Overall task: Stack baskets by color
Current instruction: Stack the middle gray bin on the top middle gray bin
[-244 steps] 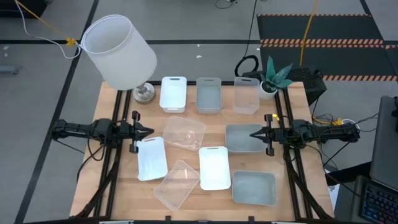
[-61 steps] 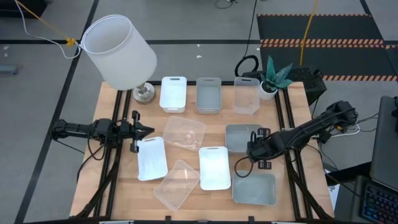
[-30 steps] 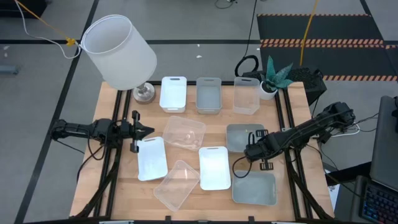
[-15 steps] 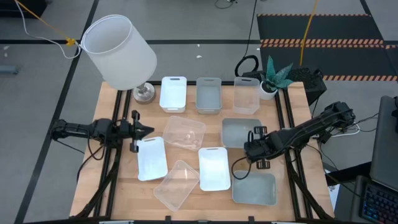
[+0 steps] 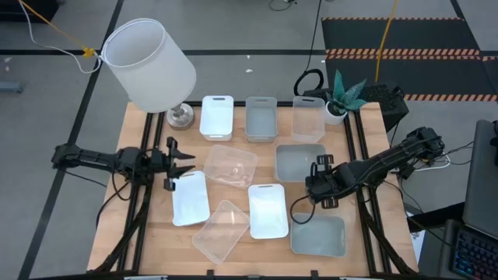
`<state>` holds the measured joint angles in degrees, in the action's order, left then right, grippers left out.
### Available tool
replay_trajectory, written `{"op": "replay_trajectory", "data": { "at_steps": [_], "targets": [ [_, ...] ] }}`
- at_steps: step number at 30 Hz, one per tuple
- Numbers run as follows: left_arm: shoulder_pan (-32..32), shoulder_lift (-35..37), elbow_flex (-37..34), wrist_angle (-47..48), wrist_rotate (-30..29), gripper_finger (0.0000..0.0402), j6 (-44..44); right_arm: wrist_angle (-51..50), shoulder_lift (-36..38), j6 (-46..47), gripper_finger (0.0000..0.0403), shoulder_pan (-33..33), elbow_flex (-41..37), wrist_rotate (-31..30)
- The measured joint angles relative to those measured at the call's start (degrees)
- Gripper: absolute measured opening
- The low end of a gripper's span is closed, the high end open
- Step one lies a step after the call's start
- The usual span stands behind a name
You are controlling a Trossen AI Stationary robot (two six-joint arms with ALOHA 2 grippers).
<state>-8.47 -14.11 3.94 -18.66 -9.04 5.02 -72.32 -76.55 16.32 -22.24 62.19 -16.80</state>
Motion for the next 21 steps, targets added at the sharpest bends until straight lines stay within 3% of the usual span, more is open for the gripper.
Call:
{"op": "replay_trajectory", "data": {
  "at_steps": [8,21],
  "targets": [
    [-4.4,-16.9,10.7,-0.1,0.0,0.0184,0.9,-0.1,0.0,-4.1,0.0000,0.0,0.0,-4.3],
    [-9.6,-46.5,33.5,0.7,-1.6,0.0184,14.2,-0.3,0.0,-11.2,0.0000,0.0,0.0,-9.1]
  ]
}}
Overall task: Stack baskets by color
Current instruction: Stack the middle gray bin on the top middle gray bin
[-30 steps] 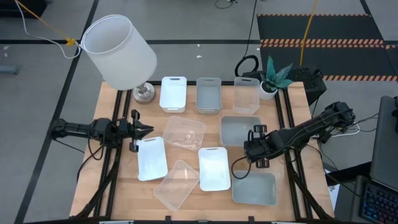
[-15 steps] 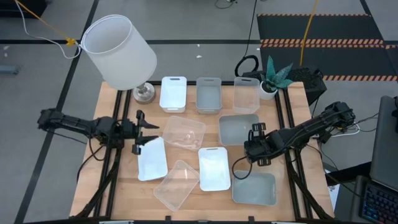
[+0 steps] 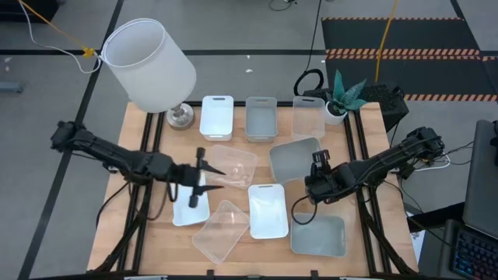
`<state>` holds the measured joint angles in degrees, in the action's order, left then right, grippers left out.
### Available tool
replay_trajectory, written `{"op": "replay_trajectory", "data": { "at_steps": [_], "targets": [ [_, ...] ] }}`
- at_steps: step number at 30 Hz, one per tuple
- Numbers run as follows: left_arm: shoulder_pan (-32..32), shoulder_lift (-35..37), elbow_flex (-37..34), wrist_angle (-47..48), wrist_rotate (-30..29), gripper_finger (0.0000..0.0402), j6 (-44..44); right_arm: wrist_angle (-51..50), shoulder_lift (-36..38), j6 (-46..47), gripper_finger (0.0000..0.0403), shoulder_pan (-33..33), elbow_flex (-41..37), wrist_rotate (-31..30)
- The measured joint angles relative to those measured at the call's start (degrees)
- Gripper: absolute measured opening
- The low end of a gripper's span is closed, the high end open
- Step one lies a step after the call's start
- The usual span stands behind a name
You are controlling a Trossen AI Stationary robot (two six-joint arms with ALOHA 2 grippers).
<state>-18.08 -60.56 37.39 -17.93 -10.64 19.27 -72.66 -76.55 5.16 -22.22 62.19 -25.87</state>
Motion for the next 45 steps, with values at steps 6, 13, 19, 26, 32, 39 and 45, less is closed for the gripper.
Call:
{"op": "replay_trajectory", "data": {
  "at_steps": [6,13,19,26,32,39,45],
  "targets": [
    [-1.2,-11.3,12.1,6.9,-1.5,0.0184,2.8,1.2,0.0,-1.8,0.0000,0.0,0.0,0.4],
    [-1.2,-23.7,29.5,23.8,-8.2,0.0184,5.8,1.7,0.0,-4.6,0.0000,0.0,0.0,0.5],
    [-0.3,-33.6,43.9,37.1,-12.3,0.0184,10.7,1.7,0.0,-6.2,0.0000,0.0,0.0,0.6],
    [2.9,-42.3,58.1,54.3,-12.5,0.0184,12.8,1.9,0.0,-6.5,0.0001,0.0,0.0,0.6],
    [5.2,-46.8,62.4,58.4,-12.6,0.0184,18.9,3.0,0.0,-7.9,0.0002,0.0,0.0,0.6],
    [6.5,-50.1,62.6,58.1,-12.5,0.0184,25.6,4.1,0.0,-9.3,0.0003,0.0,0.0,0.6],
    [7.2,-51.7,62.6,58.3,-12.5,0.0184,27.7,4.2,0.0,-9.5,0.0003,0.0,0.0,0.6]
  ]
}}
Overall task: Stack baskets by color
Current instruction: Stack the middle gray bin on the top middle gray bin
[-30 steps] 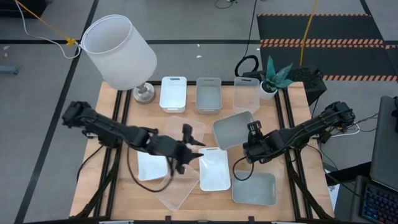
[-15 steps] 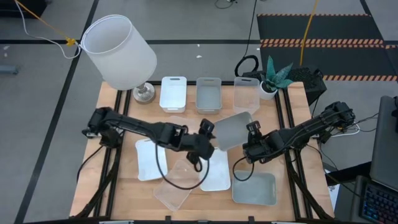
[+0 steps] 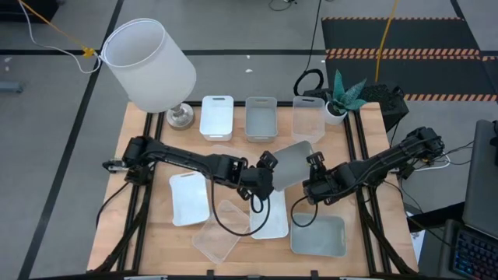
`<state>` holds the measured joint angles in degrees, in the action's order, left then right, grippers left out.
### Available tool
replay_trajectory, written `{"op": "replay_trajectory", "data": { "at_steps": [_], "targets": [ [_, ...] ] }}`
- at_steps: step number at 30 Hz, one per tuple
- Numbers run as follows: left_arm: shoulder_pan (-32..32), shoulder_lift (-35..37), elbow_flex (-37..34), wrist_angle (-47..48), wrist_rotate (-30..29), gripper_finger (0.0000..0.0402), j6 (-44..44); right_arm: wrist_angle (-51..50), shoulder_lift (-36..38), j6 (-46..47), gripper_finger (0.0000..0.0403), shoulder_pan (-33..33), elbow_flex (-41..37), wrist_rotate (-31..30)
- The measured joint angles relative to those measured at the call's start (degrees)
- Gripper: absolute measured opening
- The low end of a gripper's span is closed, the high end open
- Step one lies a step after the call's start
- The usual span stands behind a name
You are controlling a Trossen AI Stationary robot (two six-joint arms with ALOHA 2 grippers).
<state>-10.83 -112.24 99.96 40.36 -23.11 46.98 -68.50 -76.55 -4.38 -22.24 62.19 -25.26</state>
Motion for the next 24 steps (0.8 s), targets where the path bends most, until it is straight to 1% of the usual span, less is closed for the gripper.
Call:
{"op": "replay_trajectory", "data": {
  "at_steps": [3,5,12,18,21,24],
  "targets": [
    [0.3,-0.3,0.0,0.2,0.1,0.0179,1.3,0.0,0.0,0.0,0.0003,0.0,0.0,0.0],
    [0.6,-0.5,0.0,0.1,0.1,0.0164,2.4,0.0,0.0,-0.2,0.0003,0.0,0.0,0.0],
    [0.7,-0.6,0.0,0.5,0.1,0.0082,3.5,0.2,0.0,-1.3,0.0003,0.0,0.0,-0.1],
    [0.2,-0.7,0.0,1.1,0.8,0.0027,6.1,0.2,0.0,-2.0,0.0004,0.0,0.0,-0.3],
    [-0.1,-0.7,-0.1,1.2,0.9,0.0012,6.3,0.9,0.0,-2.6,0.0009,0.0,0.0,-0.5],
    [-0.3,-0.7,-0.1,1.2,1.0,0.0009,6.1,1.6,0.0,-2.5,0.0028,0.0,0.0,-3.0]
  ]
}}
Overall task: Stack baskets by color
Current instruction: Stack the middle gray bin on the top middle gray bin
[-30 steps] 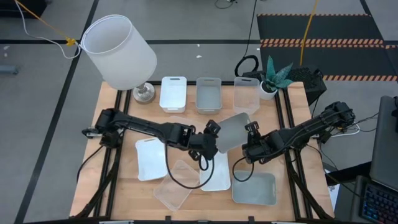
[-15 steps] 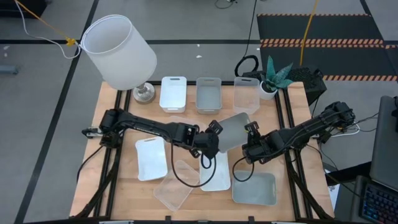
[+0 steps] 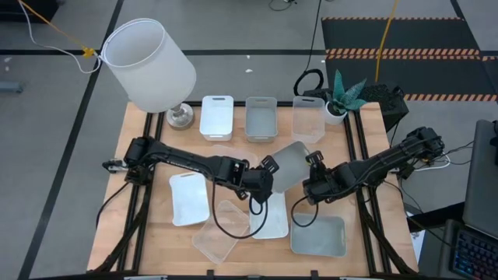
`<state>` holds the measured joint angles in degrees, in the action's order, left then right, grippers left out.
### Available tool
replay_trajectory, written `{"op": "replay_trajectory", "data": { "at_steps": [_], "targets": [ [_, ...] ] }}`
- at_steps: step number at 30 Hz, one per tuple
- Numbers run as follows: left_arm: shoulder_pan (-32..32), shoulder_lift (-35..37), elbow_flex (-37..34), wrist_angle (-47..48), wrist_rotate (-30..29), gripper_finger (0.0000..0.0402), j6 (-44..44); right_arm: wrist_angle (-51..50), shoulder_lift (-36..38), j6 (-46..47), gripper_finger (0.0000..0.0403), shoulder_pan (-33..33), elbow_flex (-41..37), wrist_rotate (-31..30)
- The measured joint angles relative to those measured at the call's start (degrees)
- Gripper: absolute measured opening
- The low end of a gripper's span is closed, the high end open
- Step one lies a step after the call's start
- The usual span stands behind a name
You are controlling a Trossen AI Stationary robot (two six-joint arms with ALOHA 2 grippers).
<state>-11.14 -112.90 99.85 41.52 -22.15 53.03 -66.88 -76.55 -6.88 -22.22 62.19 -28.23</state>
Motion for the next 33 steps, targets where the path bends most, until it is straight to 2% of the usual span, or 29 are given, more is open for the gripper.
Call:
{"op": "replay_trajectory", "data": {
  "at_steps": [5,12,17,24,33],
  "targets": [
    [-0.5,0.0,0.0,-0.9,-0.4,0.0018,-1.3,3.1,0.5,1.5,0.0089,0.0,0.0,-3.4],
    [-0.8,0.0,0.0,-0.8,-0.5,0.0008,-3.0,9.3,3.6,1.8,0.0188,0.0,0.0,-3.4],
    [-0.9,0.0,0.0,-0.7,-0.5,0.0007,-5.4,15.2,7.6,5.2,0.0238,-0.3,0.0,-3.1],
    [-0.9,0.0,0.0,-0.6,-0.5,0.0007,-9.2,21.4,14.5,11.9,0.0258,-1.6,0.0,-3.1],
    [0.7,0.2,0.0,-0.5,-0.4,0.0005,-14.6,28.2,21.9,12.2,0.0250,-5.6,0.0,-3.1]
  ]
}}
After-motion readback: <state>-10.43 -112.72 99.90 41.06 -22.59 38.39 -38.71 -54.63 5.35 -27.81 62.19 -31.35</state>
